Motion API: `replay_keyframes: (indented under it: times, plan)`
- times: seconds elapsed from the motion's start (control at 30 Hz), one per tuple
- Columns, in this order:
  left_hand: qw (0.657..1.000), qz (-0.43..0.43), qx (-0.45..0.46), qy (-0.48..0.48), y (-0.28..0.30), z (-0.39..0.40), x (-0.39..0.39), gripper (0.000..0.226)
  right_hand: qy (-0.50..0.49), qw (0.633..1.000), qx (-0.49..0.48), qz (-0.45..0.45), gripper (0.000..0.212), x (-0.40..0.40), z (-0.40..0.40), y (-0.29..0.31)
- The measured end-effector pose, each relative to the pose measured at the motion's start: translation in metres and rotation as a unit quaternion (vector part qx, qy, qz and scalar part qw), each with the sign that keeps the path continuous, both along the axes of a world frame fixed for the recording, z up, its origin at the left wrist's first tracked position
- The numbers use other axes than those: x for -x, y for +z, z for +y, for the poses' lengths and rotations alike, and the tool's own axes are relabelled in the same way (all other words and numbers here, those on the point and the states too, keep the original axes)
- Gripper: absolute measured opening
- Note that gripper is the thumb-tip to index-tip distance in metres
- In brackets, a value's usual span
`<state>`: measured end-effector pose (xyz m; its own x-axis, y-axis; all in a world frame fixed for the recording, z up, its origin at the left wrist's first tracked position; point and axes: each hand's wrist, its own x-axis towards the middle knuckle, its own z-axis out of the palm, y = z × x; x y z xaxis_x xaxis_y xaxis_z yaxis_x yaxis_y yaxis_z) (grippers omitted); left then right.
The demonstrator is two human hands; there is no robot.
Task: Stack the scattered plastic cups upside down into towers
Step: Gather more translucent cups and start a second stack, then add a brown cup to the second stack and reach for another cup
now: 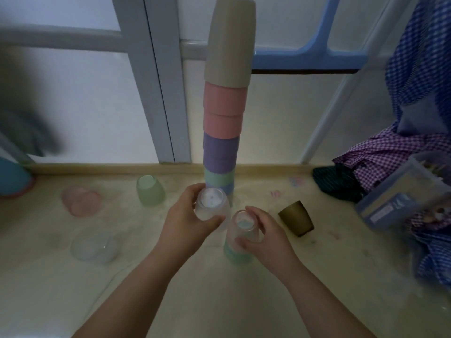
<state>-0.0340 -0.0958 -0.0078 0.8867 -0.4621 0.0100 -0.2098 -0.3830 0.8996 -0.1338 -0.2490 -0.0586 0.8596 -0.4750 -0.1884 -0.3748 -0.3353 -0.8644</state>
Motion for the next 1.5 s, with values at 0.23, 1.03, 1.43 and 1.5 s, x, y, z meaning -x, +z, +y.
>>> replay_keyframes:
  times: [0.23, 1.03, 1.43, 1.5]
  plan:
    - [0.998, -0.024, 0.03, -0.046, 0.03, -0.018, 0.003, 0.054, -0.014, 1.0, -0.01, 0.014, 0.085, 0.013, -0.009, 0.002]
    - [0.987, -0.126, -0.026, -0.098, 0.022, -0.098, 0.014, 0.048, -0.17, 0.976, 0.108, 0.085, 0.068, 0.041, -0.117, -0.026]
    - [0.992, -0.109, -0.034, -0.063, -0.001, -0.113, 0.004, 0.041, -0.127, 0.981, 0.043, 0.142, 0.076, 0.018, -0.14, -0.061]
    - [0.992, -0.113, -0.033, -0.054, -0.002, -0.111, 0.001, 0.04, -0.133, 0.984, 0.045, 0.113, 0.075, 0.018, -0.138, -0.052]
